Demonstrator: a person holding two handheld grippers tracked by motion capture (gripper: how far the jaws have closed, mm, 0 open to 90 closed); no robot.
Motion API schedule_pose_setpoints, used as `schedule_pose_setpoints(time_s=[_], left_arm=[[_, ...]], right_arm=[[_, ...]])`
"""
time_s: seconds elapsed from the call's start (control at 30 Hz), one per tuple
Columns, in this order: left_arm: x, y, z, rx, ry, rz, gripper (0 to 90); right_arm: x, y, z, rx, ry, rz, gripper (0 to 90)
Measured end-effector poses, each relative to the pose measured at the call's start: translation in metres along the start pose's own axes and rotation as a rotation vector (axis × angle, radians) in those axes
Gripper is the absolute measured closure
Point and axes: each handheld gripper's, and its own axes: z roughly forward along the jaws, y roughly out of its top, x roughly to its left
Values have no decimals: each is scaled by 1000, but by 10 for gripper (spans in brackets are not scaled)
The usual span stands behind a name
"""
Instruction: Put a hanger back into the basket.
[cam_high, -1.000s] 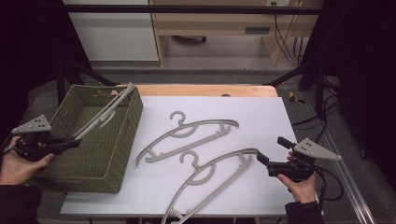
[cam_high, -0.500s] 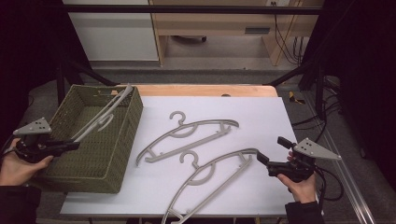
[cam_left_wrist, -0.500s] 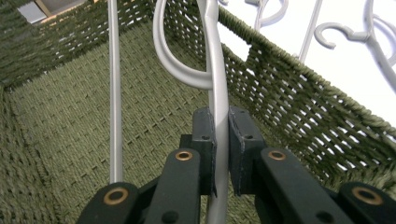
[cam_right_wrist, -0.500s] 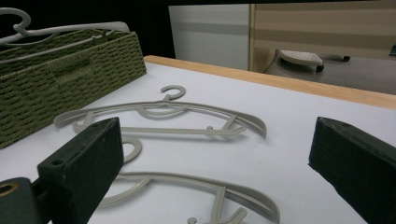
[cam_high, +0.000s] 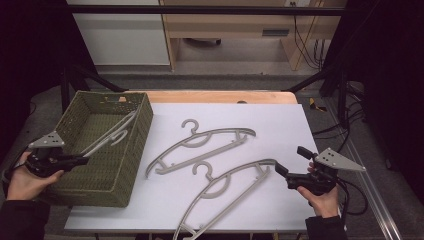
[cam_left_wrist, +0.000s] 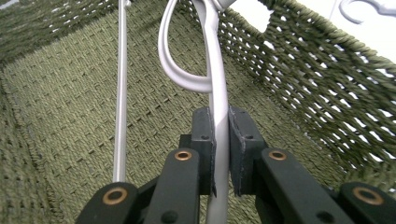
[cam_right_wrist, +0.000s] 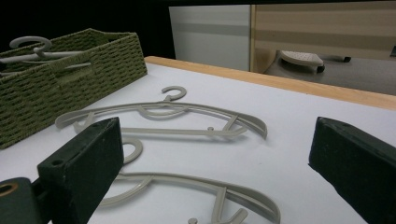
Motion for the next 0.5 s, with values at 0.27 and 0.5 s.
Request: schedule_pose_setpoints(time_s=[0.27, 0.5], left_arm=[[-2, -3, 13, 34, 10, -4, 813], [1, -5, 17, 137, 53, -48, 784]], right_arm=[[1, 0, -1, -1, 4, -1, 33], [1, 1, -1, -1, 4, -2, 33]])
